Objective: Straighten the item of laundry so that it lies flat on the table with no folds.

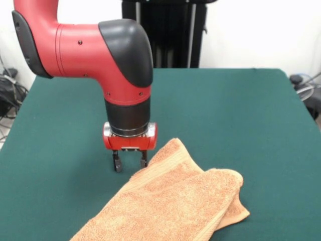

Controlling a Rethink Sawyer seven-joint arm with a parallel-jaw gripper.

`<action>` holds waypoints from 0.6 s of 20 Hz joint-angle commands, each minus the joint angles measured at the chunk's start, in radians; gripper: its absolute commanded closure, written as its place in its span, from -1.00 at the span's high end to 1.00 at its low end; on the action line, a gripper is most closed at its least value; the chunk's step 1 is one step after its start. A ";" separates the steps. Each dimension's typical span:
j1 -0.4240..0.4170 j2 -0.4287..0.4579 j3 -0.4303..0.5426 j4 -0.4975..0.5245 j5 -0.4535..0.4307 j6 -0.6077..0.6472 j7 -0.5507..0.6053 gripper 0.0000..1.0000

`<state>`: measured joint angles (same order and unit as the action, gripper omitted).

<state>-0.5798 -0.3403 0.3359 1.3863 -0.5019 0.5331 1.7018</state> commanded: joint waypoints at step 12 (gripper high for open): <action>0.009 0.141 0.068 0.009 -0.006 -0.038 -0.020 1.00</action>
<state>-0.5800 -0.3434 0.3358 1.3892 -0.4959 0.5366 1.7018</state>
